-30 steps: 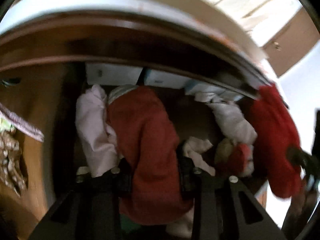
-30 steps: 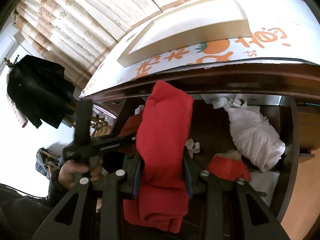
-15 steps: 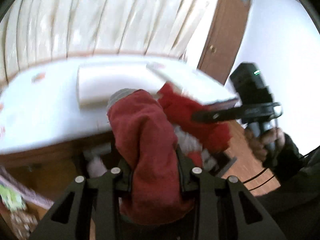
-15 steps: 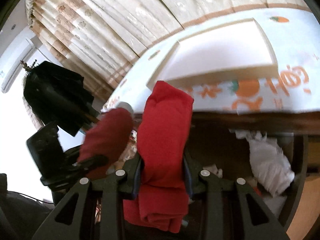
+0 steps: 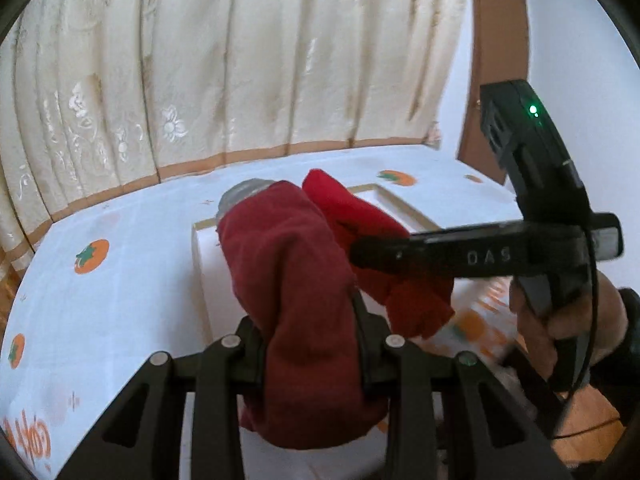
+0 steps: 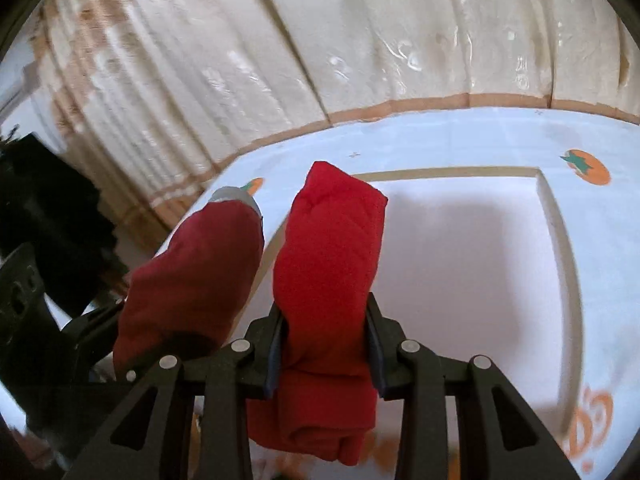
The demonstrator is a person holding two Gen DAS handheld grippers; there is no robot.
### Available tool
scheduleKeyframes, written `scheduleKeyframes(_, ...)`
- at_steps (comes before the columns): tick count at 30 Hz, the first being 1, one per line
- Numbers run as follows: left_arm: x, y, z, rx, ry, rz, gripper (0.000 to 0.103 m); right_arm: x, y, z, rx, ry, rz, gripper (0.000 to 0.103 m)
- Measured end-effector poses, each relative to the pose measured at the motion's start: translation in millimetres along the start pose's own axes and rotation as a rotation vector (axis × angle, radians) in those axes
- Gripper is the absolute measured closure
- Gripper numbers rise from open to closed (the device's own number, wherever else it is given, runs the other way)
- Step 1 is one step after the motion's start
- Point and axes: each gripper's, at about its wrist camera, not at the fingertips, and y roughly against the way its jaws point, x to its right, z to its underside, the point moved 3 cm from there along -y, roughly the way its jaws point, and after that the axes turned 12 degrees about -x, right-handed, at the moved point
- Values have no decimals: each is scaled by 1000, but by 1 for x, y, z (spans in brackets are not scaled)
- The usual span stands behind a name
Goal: Take underwear out of drawer
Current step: 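Lift both red garments out of the drawer and carry them over the white tray, then lower both garments into the tray and open both grippers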
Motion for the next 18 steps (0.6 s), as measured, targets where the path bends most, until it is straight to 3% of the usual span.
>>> scheduleKeyframes(8,-44,-72,-27,-104,110,52,72,27,-65,-55,-48,-89,76,66)
scheduleKeyframes(13,-55,-100,-28,-150,122,51,71,27,-95,-68,-87,-90,85,64)
scheduleKeyframes(17,-59,-118,-24,-212,138,18,51,23,-98,-70,-79,-79,92,63)
scheduleKeyframes(18,-59,-119,-24,-215,138,7,51,22,-99,-70,-77,-71,100,62)
